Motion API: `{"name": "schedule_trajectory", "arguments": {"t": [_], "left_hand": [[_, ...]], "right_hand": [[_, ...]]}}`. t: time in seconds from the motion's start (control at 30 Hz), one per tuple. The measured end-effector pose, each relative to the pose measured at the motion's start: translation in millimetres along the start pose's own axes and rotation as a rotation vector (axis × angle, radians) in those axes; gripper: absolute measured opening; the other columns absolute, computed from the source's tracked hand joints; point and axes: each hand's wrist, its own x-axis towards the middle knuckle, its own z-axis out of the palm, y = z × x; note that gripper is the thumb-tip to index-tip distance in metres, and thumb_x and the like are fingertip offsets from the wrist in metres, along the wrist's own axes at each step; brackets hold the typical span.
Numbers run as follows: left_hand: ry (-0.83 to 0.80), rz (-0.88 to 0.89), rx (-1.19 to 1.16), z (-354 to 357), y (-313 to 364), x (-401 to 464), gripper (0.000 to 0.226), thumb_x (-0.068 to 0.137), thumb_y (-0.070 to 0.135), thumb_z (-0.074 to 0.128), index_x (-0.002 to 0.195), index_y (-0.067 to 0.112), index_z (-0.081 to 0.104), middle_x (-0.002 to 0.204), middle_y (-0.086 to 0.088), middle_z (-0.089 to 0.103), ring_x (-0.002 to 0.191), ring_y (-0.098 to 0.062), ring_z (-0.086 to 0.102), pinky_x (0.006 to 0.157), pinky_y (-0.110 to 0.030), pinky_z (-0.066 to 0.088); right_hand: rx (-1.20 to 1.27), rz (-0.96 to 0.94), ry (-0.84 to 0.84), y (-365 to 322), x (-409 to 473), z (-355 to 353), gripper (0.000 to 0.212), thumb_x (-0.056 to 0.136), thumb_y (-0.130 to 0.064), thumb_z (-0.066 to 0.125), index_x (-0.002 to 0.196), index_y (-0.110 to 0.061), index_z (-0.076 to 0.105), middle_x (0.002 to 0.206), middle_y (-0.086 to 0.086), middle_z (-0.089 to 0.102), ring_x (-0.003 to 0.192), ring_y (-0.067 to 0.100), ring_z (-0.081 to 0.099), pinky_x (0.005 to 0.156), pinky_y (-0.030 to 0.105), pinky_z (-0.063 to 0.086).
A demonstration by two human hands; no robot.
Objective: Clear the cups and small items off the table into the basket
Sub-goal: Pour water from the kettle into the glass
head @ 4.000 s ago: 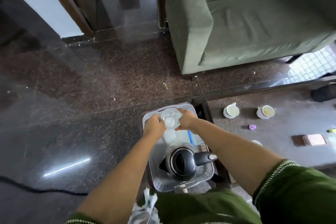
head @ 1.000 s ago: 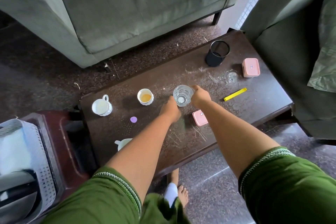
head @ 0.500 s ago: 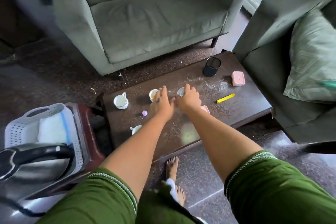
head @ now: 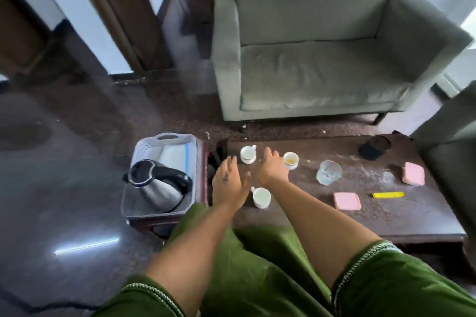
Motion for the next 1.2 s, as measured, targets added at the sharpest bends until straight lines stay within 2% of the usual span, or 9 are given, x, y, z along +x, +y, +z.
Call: {"name": "schedule_trajectory", "arguments": {"t": [0.1, 0.2, 0.43, 0.6, 0.77, 0.9, 0.97, 1.07, 1.2], "left_hand": [[0.116, -0.104, 0.042, -24, -41, -3, 0.064, 0.095, 0.049, 0.038, 0.144, 0.009, 0.035, 0.148, -0.013, 0.039, 0.137, -0.028, 0.035, 0.112, -0.042, 0.031], [0.225, -0.175, 0.05, -53, -84, 0, 0.061, 0.091, 0.045, 0.044, 0.137, 0.005, 0.042, 0.139, -0.017, 0.046, 0.128, -0.033, 0.045, 0.105, -0.045, 0.04], [0.35, -0.452, 0.02, -106, -191, -8, 0.072, 0.084, 0.034, 0.062, 0.143, 0.006, 0.032, 0.151, -0.018, 0.026, 0.139, -0.036, 0.027, 0.112, -0.049, 0.03], [0.238, -0.576, -0.185, -119, -251, -5, 0.104, 0.076, 0.041, 0.075, 0.15, 0.006, 0.011, 0.158, -0.015, 0.01, 0.146, -0.032, 0.013, 0.116, -0.046, 0.023], [0.122, -0.581, -0.347, -124, -282, 12, 0.12, 0.064, 0.044, 0.084, 0.151, 0.011, 0.008, 0.155, -0.012, 0.021, 0.142, -0.029, 0.028, 0.114, -0.04, 0.029], [0.066, -0.647, -0.399, -119, -293, 26, 0.126, 0.062, 0.039, 0.087, 0.152, 0.017, 0.002, 0.158, -0.011, 0.015, 0.144, -0.031, 0.025, 0.117, -0.044, 0.026], [0.06, -0.697, -0.39, -116, -294, 29, 0.126, 0.06, 0.039, 0.088, 0.152, 0.019, 0.004, 0.157, -0.01, 0.015, 0.143, -0.033, 0.026, 0.116, -0.046, 0.027], [0.05, -0.743, -0.365, -117, -293, 34, 0.125, 0.056, 0.043, 0.089, 0.15, 0.018, 0.01, 0.156, -0.008, 0.018, 0.141, -0.034, 0.027, 0.113, -0.044, 0.028], [0.053, -0.699, -0.39, -121, -302, 42, 0.126, 0.048, 0.046, 0.09, 0.148, 0.019, 0.018, 0.152, -0.004, 0.028, 0.139, -0.028, 0.032, 0.113, -0.042, 0.032]], "right_hand": [[-0.013, -0.083, -0.024, -45, 4, 21, 0.036, 0.096, -0.02, 0.044, 0.132, -0.015, 0.041, 0.134, 0.012, 0.045, 0.125, 0.034, 0.042, 0.097, 0.049, 0.041], [0.039, -0.183, -0.043, -91, 10, 50, 0.032, 0.097, -0.021, 0.043, 0.128, -0.013, 0.046, 0.129, 0.016, 0.05, 0.121, 0.036, 0.046, 0.098, 0.046, 0.043], [0.125, -0.286, -0.301, -192, 6, 129, 0.039, 0.1, -0.023, 0.041, 0.136, -0.009, 0.05, 0.142, 0.016, 0.044, 0.129, 0.032, 0.045, 0.109, 0.034, 0.036], [0.098, -0.188, -0.461, -222, 10, 166, 0.045, 0.103, -0.033, 0.031, 0.137, -0.008, 0.048, 0.141, 0.017, 0.049, 0.127, 0.034, 0.047, 0.103, 0.035, 0.037], [0.122, -0.096, -0.559, -220, 20, 182, 0.05, 0.102, -0.044, 0.032, 0.136, -0.011, 0.048, 0.139, 0.013, 0.052, 0.124, 0.03, 0.05, 0.093, 0.03, 0.036], [0.082, -0.104, -0.564, -222, 27, 188, 0.057, 0.1, -0.053, 0.03, 0.134, -0.012, 0.05, 0.138, 0.013, 0.052, 0.125, 0.03, 0.049, 0.098, 0.034, 0.035], [0.073, -0.105, -0.56, -221, 26, 193, 0.059, 0.099, -0.054, 0.03, 0.132, -0.01, 0.051, 0.136, 0.014, 0.053, 0.122, 0.031, 0.05, 0.099, 0.036, 0.036], [0.083, -0.09, -0.555, -224, 23, 197, 0.06, 0.099, -0.054, 0.032, 0.127, -0.007, 0.054, 0.127, 0.015, 0.057, 0.112, 0.029, 0.054, 0.091, 0.034, 0.039], [0.13, -0.086, -0.527, -227, 20, 197, 0.062, 0.096, -0.058, 0.035, 0.117, -0.004, 0.057, 0.118, 0.015, 0.059, 0.108, 0.03, 0.055, 0.088, 0.036, 0.041]]}}
